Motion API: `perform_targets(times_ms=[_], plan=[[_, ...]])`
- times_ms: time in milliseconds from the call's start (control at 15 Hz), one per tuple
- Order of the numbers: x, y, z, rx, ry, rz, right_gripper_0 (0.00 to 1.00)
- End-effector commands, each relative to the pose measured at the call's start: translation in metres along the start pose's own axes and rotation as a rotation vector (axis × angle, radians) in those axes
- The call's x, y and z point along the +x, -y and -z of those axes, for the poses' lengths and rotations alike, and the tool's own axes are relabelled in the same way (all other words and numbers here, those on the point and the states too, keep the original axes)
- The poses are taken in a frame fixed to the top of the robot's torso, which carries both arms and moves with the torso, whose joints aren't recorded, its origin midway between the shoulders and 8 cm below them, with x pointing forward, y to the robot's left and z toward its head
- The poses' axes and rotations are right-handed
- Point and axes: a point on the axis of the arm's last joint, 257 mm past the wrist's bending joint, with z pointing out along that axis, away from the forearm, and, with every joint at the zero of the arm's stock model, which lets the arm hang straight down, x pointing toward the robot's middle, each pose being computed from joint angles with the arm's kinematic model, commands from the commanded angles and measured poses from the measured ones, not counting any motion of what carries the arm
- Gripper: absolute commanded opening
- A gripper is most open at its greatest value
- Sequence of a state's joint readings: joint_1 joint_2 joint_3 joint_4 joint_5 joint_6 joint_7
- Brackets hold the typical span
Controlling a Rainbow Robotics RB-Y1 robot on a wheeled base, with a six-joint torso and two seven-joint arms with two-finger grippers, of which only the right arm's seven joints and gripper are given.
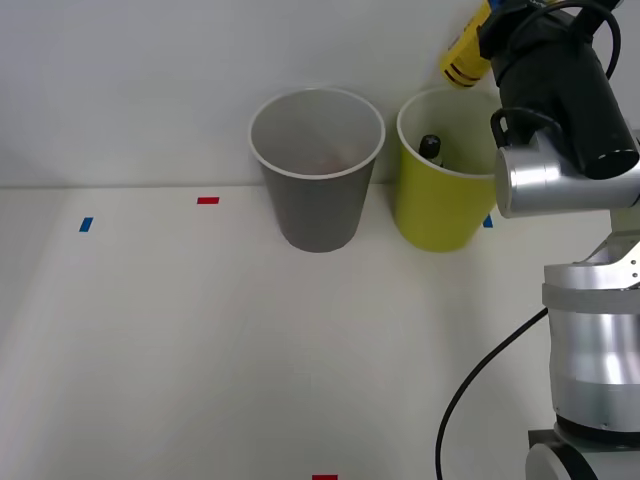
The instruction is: Put cans in the gray bin, plastic bottles in the light green bin
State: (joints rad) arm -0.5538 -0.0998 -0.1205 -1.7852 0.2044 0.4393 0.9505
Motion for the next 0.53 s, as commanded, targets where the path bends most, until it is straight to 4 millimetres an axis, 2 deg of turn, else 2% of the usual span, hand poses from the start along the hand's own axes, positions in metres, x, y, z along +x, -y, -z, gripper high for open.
perform_targets(times_ms=[67, 333, 533], plan=[[0.019, 0.017, -0.005, 0.028, -0.038, 0.086, 0.0], [0.035, 0.02, -0.006, 0.031, -0.069, 0.165, 0.0], [0.037, 0.016, -0.006, 0.022, -0.073, 0.174, 0.0]])
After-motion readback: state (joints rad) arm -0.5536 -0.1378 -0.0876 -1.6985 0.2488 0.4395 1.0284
